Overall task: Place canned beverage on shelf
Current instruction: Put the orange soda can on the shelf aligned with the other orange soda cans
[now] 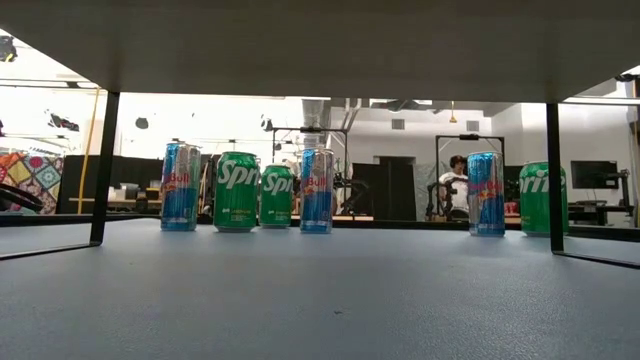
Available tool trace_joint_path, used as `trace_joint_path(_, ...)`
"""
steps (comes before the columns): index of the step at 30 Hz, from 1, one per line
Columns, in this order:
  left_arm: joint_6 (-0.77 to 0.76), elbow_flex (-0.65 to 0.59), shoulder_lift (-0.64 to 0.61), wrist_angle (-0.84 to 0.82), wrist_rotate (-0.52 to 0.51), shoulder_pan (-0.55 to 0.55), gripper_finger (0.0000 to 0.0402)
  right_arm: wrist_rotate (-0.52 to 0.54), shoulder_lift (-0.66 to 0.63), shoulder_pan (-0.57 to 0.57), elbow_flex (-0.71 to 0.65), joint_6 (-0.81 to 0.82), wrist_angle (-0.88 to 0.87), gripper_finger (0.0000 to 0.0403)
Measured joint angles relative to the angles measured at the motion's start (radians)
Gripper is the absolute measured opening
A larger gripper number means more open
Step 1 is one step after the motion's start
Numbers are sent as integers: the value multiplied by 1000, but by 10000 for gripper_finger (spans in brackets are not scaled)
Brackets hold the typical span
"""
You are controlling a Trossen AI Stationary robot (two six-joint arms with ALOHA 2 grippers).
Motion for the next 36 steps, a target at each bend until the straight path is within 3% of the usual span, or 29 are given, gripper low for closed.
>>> trace_joint_path(6, 0, 0, 0, 0, 0, 0, 309, 9, -2, 0, 94, 4, -50, 319)
trace_joint_path(9, 0, 0, 0, 0, 0, 0, 309, 73, -8, 6, 151, 39, -123, 311)
trace_joint_path(13, 6, 0, 0, 0, 0, 0, 309, 172, -80, 43, 123, 115, -218, 279)
trace_joint_path(18, 2, 0, 0, -1, -1, 0, 309, 352, -138, 139, 124, 275, -398, 198)
trace_joint_path(25, 0, 0, 0, 0, -4, 0, 309, 447, -143, 265, 116, 377, -436, 30)
trace_joint_path(27, -1, 0, 0, 0, -4, 0, 309, 456, -150, 282, 80, 392, -429, 10)
trace_joint_path(30, -2, 0, 0, 1, -4, 0, 309, 457, -195, 299, -19, 436, -359, 11)
trace_joint_path(36, -10, 0, 0, 3, -5, 0, 309, 426, -400, 299, -405, 453, 30, 2)
